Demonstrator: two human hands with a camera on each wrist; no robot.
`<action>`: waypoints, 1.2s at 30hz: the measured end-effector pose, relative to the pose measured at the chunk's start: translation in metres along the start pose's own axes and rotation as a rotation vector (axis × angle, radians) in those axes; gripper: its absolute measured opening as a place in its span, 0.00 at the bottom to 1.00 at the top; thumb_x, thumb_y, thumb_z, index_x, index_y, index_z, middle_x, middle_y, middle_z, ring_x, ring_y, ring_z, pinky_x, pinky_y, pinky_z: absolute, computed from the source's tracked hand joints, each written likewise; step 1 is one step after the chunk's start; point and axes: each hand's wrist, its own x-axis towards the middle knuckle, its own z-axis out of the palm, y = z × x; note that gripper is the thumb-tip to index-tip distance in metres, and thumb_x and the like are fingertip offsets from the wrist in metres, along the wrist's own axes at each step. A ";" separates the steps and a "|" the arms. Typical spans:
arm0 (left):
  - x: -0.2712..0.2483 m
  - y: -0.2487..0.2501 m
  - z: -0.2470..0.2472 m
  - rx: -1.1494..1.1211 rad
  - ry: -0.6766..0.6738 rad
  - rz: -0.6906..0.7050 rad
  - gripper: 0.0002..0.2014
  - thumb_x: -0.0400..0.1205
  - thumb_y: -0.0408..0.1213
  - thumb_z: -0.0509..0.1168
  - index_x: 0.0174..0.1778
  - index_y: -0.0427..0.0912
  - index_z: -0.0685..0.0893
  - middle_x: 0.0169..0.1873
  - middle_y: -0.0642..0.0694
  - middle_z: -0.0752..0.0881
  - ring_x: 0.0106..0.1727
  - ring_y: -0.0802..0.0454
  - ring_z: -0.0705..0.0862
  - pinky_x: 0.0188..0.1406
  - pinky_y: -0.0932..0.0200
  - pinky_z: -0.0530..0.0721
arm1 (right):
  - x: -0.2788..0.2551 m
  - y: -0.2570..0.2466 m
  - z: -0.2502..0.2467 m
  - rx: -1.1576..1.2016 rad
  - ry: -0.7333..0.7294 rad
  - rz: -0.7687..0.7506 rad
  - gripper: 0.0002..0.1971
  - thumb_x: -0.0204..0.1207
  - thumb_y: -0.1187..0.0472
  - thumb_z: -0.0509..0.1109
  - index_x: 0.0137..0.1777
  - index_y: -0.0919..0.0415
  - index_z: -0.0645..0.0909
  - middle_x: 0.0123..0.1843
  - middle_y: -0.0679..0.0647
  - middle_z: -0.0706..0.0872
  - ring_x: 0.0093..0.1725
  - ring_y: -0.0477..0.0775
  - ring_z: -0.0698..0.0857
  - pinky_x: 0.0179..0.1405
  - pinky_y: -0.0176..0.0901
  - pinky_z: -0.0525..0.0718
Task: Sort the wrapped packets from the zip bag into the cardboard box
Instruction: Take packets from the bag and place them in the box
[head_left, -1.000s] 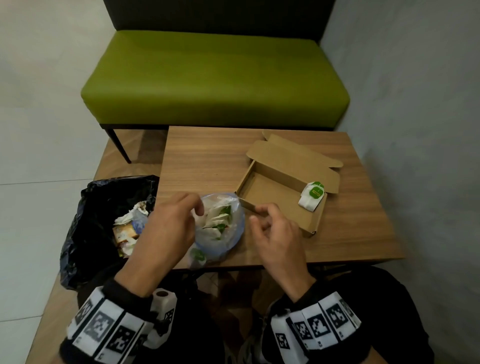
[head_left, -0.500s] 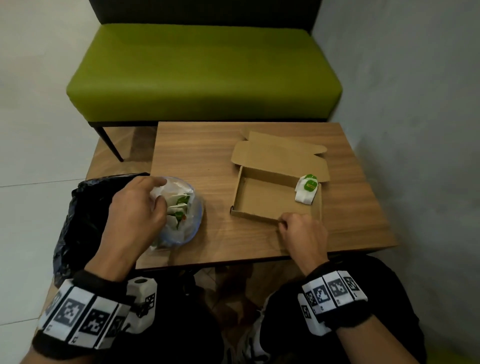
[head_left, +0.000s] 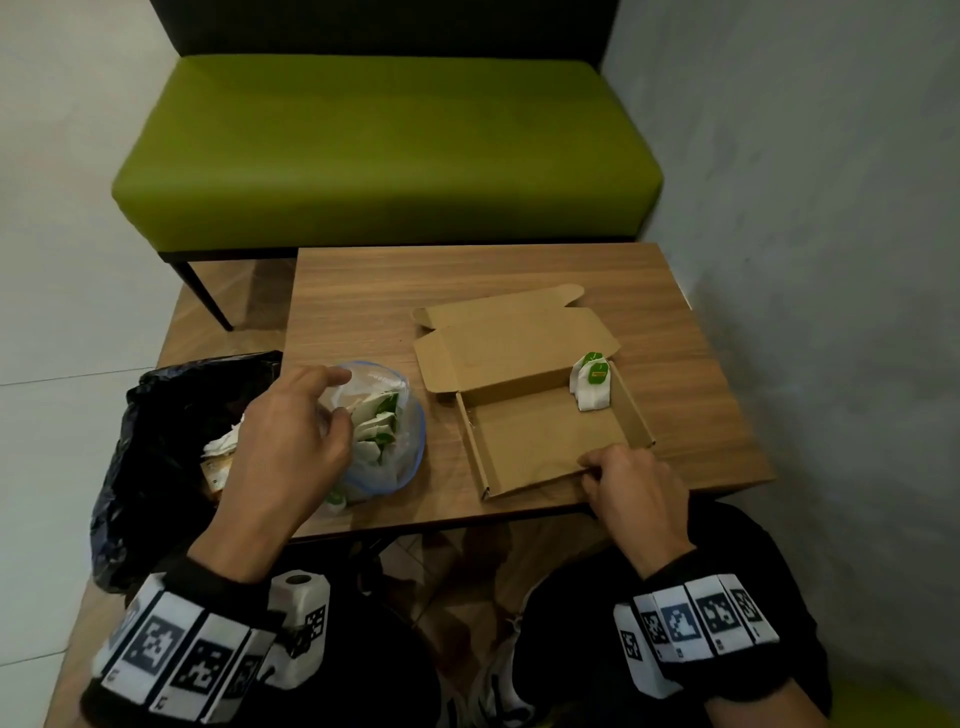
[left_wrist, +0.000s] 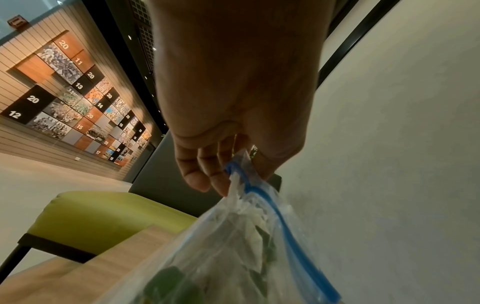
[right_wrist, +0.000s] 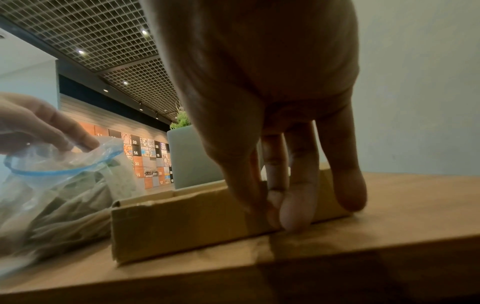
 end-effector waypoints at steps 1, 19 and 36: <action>0.000 -0.001 0.000 0.023 -0.010 0.002 0.17 0.78 0.28 0.69 0.63 0.38 0.85 0.55 0.43 0.87 0.43 0.48 0.83 0.51 0.53 0.79 | -0.002 0.000 -0.003 0.018 -0.005 -0.001 0.15 0.82 0.50 0.68 0.67 0.41 0.83 0.58 0.51 0.89 0.58 0.56 0.86 0.48 0.46 0.82; -0.008 -0.010 0.006 -0.004 -0.084 0.069 0.21 0.75 0.34 0.73 0.65 0.44 0.82 0.59 0.50 0.84 0.47 0.54 0.83 0.47 0.57 0.78 | -0.002 -0.035 0.004 -0.060 0.042 -0.180 0.09 0.82 0.48 0.66 0.55 0.45 0.87 0.51 0.47 0.89 0.53 0.52 0.87 0.40 0.43 0.77; -0.012 -0.007 0.003 0.056 -0.192 0.032 0.34 0.67 0.49 0.68 0.72 0.54 0.74 0.67 0.55 0.81 0.58 0.49 0.82 0.57 0.45 0.82 | -0.010 -0.097 -0.016 0.567 0.292 -0.663 0.14 0.78 0.46 0.69 0.60 0.47 0.88 0.42 0.43 0.78 0.38 0.40 0.76 0.32 0.42 0.80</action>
